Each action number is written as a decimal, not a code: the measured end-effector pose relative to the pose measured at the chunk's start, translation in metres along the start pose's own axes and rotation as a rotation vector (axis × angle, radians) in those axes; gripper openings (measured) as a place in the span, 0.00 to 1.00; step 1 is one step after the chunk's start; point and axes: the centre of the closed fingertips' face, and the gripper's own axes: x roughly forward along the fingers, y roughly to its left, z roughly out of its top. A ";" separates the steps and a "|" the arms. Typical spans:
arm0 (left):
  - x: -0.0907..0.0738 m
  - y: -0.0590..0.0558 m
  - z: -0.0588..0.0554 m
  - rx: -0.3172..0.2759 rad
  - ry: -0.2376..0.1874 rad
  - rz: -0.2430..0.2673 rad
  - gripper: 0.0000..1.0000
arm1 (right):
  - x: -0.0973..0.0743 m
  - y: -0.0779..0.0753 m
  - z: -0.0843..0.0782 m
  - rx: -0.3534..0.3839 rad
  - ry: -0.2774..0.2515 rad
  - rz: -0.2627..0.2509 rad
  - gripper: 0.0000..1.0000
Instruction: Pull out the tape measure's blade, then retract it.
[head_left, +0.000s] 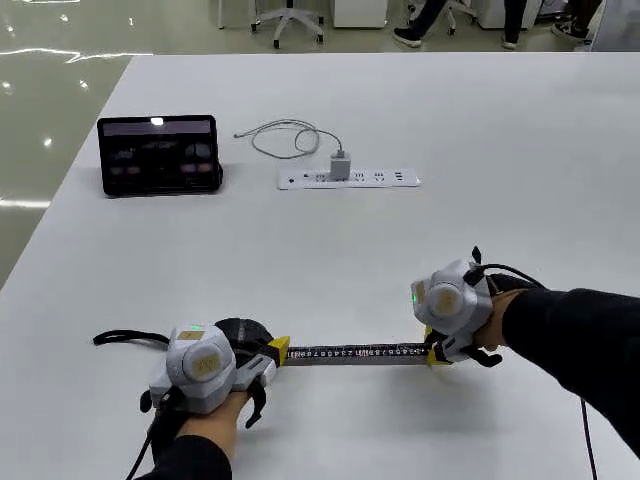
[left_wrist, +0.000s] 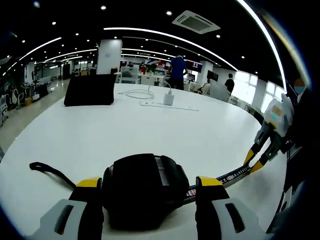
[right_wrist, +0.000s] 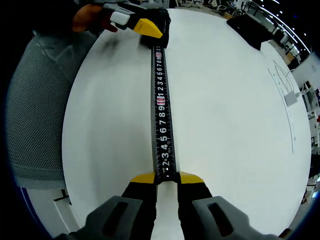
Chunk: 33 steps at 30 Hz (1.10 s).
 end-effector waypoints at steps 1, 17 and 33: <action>-0.001 -0.001 0.001 -0.013 0.005 0.004 0.73 | 0.000 0.000 -0.001 -0.005 -0.003 -0.003 0.11; 0.003 0.004 -0.003 0.008 0.055 0.055 0.63 | 0.000 -0.001 -0.001 0.034 -0.004 -0.012 0.11; 0.002 0.003 -0.004 0.000 0.067 0.043 0.63 | 0.001 -0.001 0.001 0.074 -0.028 -0.011 0.11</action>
